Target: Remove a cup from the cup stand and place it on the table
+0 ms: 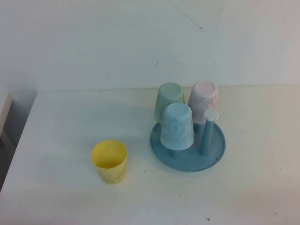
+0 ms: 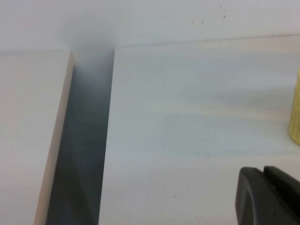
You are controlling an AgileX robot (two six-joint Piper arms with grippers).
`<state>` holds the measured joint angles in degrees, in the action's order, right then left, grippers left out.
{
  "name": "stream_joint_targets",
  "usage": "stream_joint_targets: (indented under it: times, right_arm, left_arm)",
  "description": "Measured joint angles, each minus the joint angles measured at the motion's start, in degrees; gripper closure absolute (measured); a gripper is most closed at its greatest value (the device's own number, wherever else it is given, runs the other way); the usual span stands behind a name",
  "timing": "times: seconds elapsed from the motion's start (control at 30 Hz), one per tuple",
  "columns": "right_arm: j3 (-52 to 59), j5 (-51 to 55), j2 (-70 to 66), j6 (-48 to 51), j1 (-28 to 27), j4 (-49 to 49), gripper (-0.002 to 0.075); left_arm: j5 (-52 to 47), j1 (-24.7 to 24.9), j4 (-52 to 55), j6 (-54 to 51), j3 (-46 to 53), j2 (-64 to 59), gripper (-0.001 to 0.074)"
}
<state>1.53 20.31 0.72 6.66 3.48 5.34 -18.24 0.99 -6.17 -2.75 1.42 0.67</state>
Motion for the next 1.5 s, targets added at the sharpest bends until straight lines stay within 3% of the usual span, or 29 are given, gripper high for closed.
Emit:
stream_joint_targets:
  times: [0.93, 1.07, 1.27, 1.5]
  right_arm:
    - [0.00, 0.00, 0.00, 0.00, 0.00, 0.00, 0.0727]
    - [0.00, 0.00, 0.00, 0.00, 0.00, 0.00, 0.0727]
    - [0.00, 0.00, 0.00, 0.00, 0.00, 0.00, 0.0727]
    - [0.00, 0.00, 0.00, 0.00, 0.00, 0.00, 0.0727]
  left_arm:
    - [0.00, 0.00, -7.98, 0.10, 0.00, 0.00, 0.0737]
    - [0.55, 0.00, -19.14, 0.87, 0.11, 0.00, 0.0737]
    - [4.48, 0.00, -55.05, 5.96, 0.20, 0.00, 0.0738]
    - [12.02, 0.00, -57.44, -5.58, 0.20, 0.00, 0.0738]
